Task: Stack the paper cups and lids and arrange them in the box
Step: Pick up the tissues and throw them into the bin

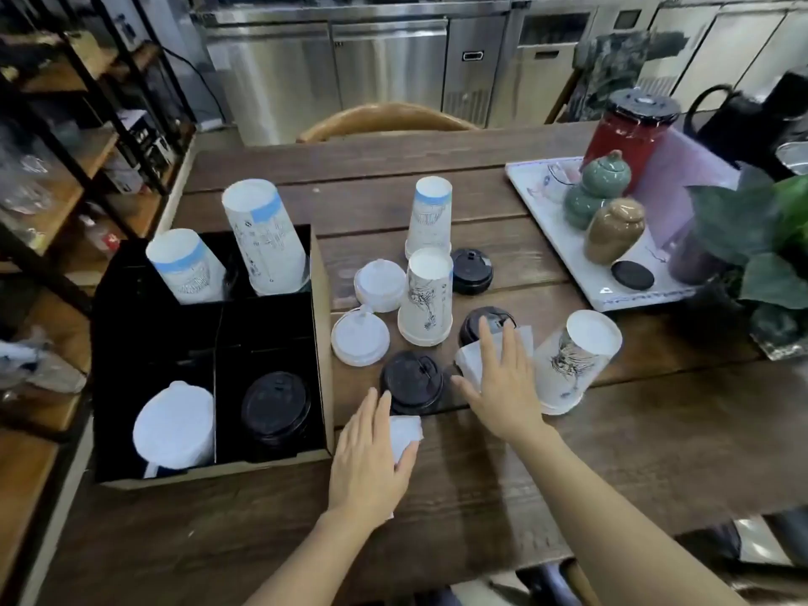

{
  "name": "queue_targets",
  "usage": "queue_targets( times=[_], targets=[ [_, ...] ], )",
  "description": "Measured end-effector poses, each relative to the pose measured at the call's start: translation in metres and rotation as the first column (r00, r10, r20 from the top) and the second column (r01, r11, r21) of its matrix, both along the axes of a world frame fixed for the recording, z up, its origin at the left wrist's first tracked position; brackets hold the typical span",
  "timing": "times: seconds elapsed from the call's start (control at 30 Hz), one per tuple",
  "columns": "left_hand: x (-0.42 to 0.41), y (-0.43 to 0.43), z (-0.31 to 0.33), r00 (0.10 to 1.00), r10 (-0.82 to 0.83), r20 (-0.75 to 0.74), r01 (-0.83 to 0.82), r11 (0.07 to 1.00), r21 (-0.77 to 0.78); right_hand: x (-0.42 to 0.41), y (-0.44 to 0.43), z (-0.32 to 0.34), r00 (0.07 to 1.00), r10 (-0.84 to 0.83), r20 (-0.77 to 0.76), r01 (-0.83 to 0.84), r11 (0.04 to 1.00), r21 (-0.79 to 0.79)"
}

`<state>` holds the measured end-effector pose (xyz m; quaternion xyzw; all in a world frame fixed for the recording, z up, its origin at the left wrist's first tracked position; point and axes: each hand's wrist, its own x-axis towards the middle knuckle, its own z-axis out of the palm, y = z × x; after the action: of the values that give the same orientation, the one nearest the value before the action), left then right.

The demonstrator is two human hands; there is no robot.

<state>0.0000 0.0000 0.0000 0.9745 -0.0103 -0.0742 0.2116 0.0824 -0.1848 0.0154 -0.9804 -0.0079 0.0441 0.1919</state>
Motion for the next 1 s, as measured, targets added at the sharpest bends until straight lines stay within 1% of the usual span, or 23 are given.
queue_targets(
  times=[0.13, 0.23, 0.33, 0.4, 0.5, 0.57, 0.63, 0.67, 0.73, 0.8, 0.9, 1.0],
  targets=[
    [-0.011, 0.007, -0.025, 0.999, -0.042, 0.031, 0.041, 0.998, 0.040, -0.001, -0.003, -0.017, 0.994, -0.076, -0.076, 0.079, 0.996, 0.036],
    [-0.012, 0.008, -0.036, 0.990, -0.095, 0.103, 0.087, 0.993, 0.085, -0.001, -0.002, -0.028, 0.994, -0.083, -0.078, 0.085, 0.996, 0.026],
    [-0.011, 0.009, -0.037, 0.975, -0.127, 0.183, 0.101, 0.984, 0.146, -0.002, -0.004, -0.033, 0.997, -0.072, -0.032, 0.070, 0.996, -0.059],
    [-0.010, 0.009, -0.038, 0.969, -0.108, 0.222, 0.071, 0.983, 0.170, -0.004, -0.004, -0.035, 0.996, -0.078, -0.041, 0.072, 0.990, -0.121],
    [-0.007, 0.006, -0.029, 0.983, -0.068, 0.169, 0.035, 0.981, 0.191, -0.006, -0.008, -0.037, 0.998, -0.056, -0.027, 0.053, 0.993, -0.102],
    [-0.007, 0.004, -0.025, 0.994, -0.001, 0.107, -0.010, 0.994, 0.108, -0.007, -0.010, -0.037, 1.000, -0.022, -0.013, 0.022, 0.999, -0.050],
    [-0.008, 0.000, -0.024, 0.996, 0.082, 0.039, -0.080, 0.996, -0.040, -0.008, -0.011, -0.038, 0.999, 0.033, -0.018, -0.033, 0.999, 0.006],
    [-0.008, -0.002, -0.024, 0.991, 0.132, 0.028, -0.129, 0.987, -0.096, -0.009, -0.010, -0.038, 0.999, 0.049, -0.025, -0.048, 0.998, 0.027],
    [-0.006, -0.007, -0.019, 0.982, 0.187, -0.006, -0.185, 0.965, -0.185, -0.010, -0.007, -0.035, 0.999, 0.013, -0.045, -0.007, 0.992, 0.123],
    [-0.004, -0.012, -0.012, 0.969, 0.246, -0.003, -0.237, 0.927, -0.290, -0.010, -0.007, -0.030, 0.997, -0.014, -0.080, 0.033, 0.971, 0.235],
    [0.001, -0.020, -0.007, 0.938, 0.347, -0.020, -0.330, 0.872, -0.361, -0.007, -0.009, -0.020, 0.988, 0.019, -0.151, 0.032, 0.944, 0.327],
    [0.005, -0.030, -0.003, 0.913, 0.404, -0.059, -0.390, 0.822, -0.414, -0.004, -0.014, -0.017, 0.991, 0.057, -0.122, -0.010, 0.936, 0.352]
  ],
)
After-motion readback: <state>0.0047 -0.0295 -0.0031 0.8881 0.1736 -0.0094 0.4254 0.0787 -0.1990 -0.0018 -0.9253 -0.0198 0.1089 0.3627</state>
